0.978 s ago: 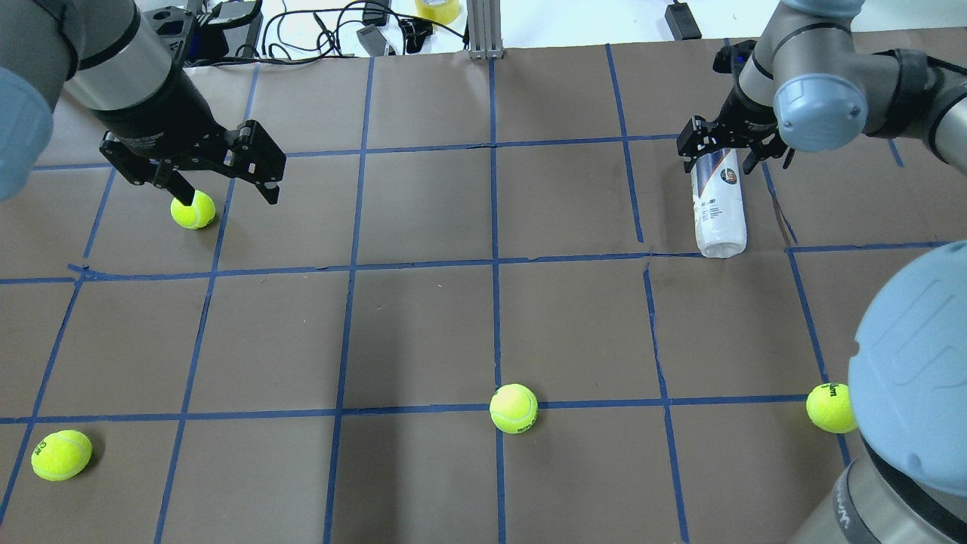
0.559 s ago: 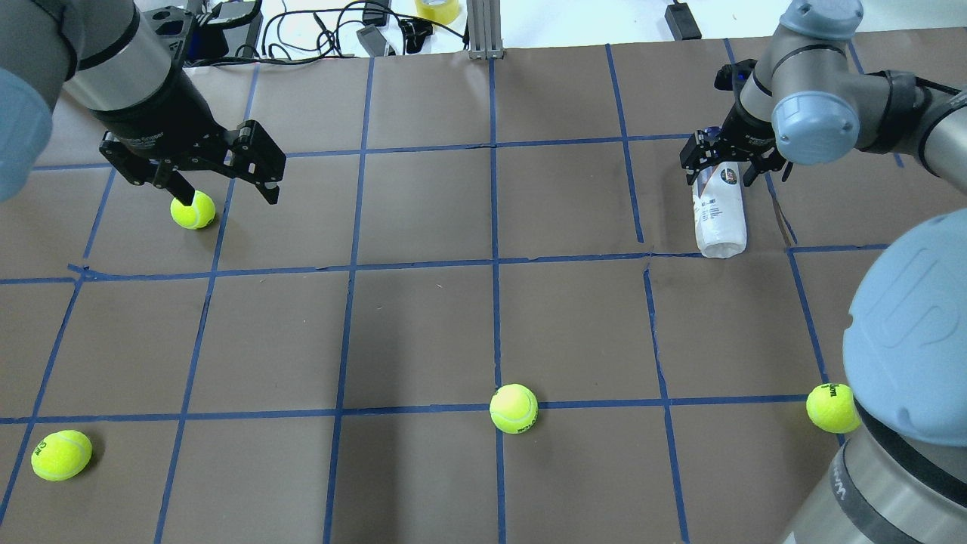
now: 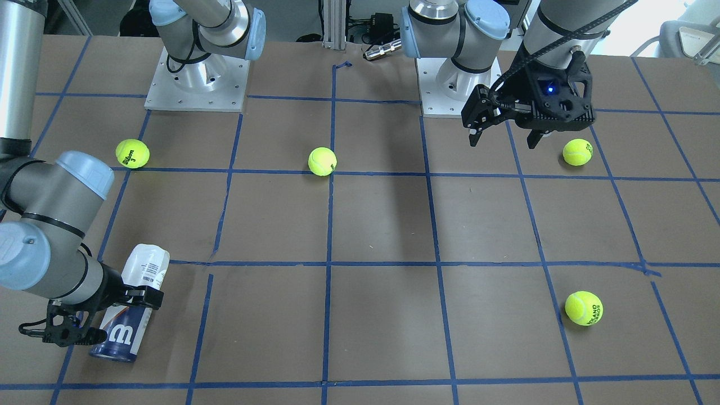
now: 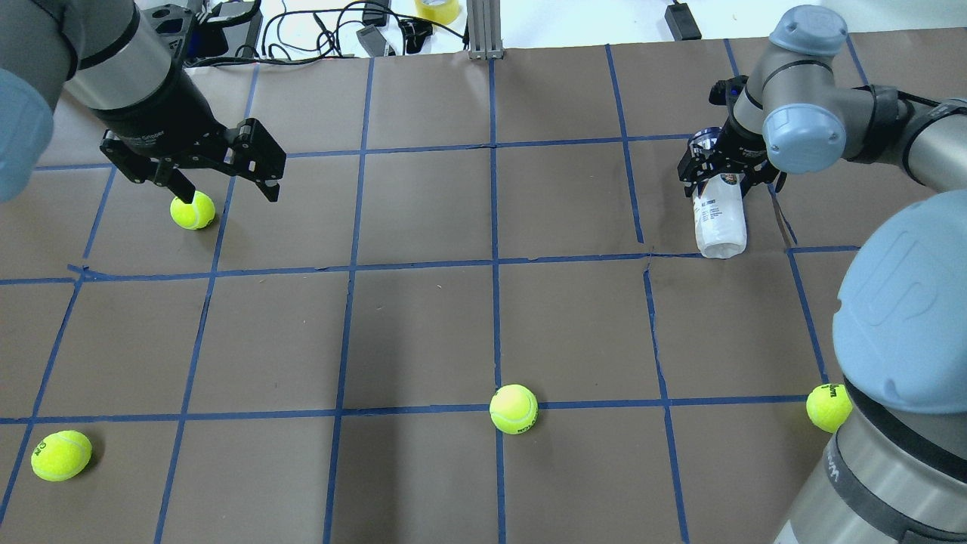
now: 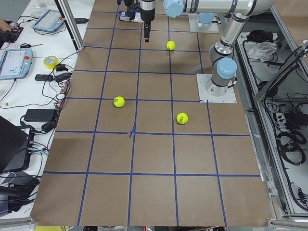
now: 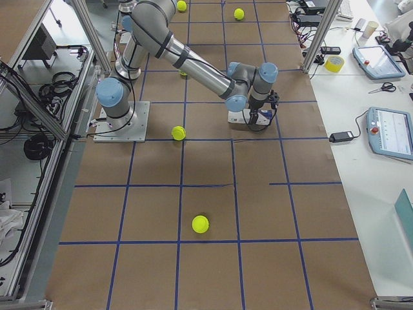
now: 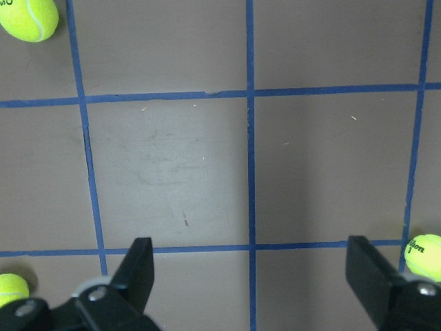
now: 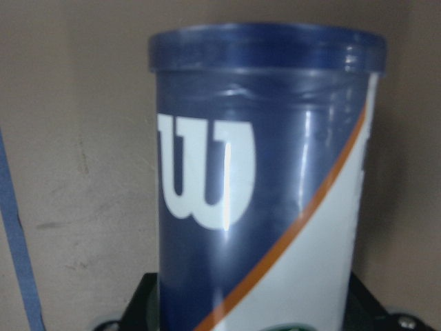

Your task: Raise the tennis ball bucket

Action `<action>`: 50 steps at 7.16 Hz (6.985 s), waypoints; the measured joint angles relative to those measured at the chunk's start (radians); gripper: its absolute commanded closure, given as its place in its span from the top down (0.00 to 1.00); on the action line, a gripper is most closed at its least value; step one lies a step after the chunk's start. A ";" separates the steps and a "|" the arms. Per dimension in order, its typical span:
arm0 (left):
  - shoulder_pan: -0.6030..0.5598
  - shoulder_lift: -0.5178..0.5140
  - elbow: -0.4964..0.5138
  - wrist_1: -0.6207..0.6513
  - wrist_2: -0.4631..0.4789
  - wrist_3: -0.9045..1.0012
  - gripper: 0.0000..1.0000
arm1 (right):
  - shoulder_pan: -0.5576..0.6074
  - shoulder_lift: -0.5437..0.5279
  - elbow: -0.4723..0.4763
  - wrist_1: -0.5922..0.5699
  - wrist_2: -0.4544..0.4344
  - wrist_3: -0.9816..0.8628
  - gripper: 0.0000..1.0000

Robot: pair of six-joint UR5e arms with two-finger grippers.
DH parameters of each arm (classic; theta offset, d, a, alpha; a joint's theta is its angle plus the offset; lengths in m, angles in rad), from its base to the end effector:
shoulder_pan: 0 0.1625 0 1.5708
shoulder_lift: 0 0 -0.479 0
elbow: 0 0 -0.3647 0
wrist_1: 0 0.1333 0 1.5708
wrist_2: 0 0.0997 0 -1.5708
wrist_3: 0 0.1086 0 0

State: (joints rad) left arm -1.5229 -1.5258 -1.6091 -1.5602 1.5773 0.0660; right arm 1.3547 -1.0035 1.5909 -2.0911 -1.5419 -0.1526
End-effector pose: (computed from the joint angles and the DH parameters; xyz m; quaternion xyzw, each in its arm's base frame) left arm -0.1112 -0.4505 0.5366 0.0090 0.9999 -0.0084 0.0037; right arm -0.0068 -0.6672 0.2494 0.0322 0.9988 0.0303 0.0203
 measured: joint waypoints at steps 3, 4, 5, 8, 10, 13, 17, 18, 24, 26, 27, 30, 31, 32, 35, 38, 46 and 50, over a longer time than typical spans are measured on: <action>0.000 -0.001 -0.001 0.004 -0.001 -0.001 1.00 | 0.001 -0.004 -0.002 0.006 0.000 -0.019 0.45; 0.000 -0.002 -0.001 0.004 -0.002 -0.002 1.00 | 0.001 -0.007 -0.006 0.006 0.001 -0.022 0.44; 0.000 -0.004 -0.002 0.005 -0.002 -0.002 1.00 | 0.004 -0.021 -0.012 0.009 0.001 -0.023 0.39; 0.001 -0.008 -0.001 0.017 -0.005 -0.001 1.00 | 0.068 -0.092 -0.020 0.016 0.011 -0.048 0.41; 0.001 -0.008 -0.001 0.018 -0.007 0.000 1.00 | 0.127 -0.121 -0.021 0.016 0.017 -0.100 0.41; 0.001 -0.012 -0.001 0.020 -0.006 0.001 1.00 | 0.243 -0.152 -0.019 0.016 0.016 -0.234 0.44; 0.053 -0.017 0.001 0.036 -0.007 0.019 1.00 | 0.371 -0.157 -0.018 -0.005 0.014 -0.389 0.44; 0.093 -0.019 0.001 0.039 -0.010 0.022 1.00 | 0.409 -0.155 -0.019 -0.028 0.015 -0.438 0.43; 0.138 -0.022 -0.002 0.042 -0.010 0.026 1.00 | 0.673 -0.046 -0.016 -0.252 0.015 -0.635 0.49; 0.139 -0.022 -0.002 0.042 -0.008 0.026 1.00 | 0.722 0.003 -0.019 -0.326 0.015 -0.732 0.59; 0.139 -0.022 -0.002 0.042 -0.005 0.026 1.00 | 0.727 0.008 -0.020 -0.336 0.017 -0.764 0.73; 0.139 -0.022 -0.001 0.042 -0.005 0.025 1.00 | 0.727 -0.012 -0.020 -0.329 0.046 -0.784 0.82; 0.140 -0.024 0.000 0.042 -0.007 0.025 1.00 | 0.723 -0.032 -0.021 -0.304 0.051 -0.784 1.00; 0.141 -0.027 0.001 0.043 -0.015 0.025 1.00 | 0.717 -0.067 -0.021 -0.270 0.060 -0.785 1.00; 0.142 -0.074 -0.006 0.070 -0.075 0.023 1.00 | 0.573 -0.199 -0.020 -0.115 0.105 -0.782 1.00; 0.142 -0.160 -0.023 0.138 -0.247 0.149 1.00 | 0.335 -0.325 -0.022 0.095 0.134 -0.779 1.00; 0.142 -0.477 -0.089 0.346 -0.653 0.369 1.00 | 0.177 -0.601 -0.091 0.508 -0.028 -0.128 1.00; 0.140 -0.527 -0.105 0.348 -0.713 0.315 1.00 | 0.179 -0.603 -0.078 0.516 -0.047 -0.048 1.00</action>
State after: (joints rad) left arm -1.3833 -2.0526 -1.7145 -1.2124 0.8640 0.3815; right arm 1.5339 -1.6066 1.5130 -1.5754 -1.5890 -0.2007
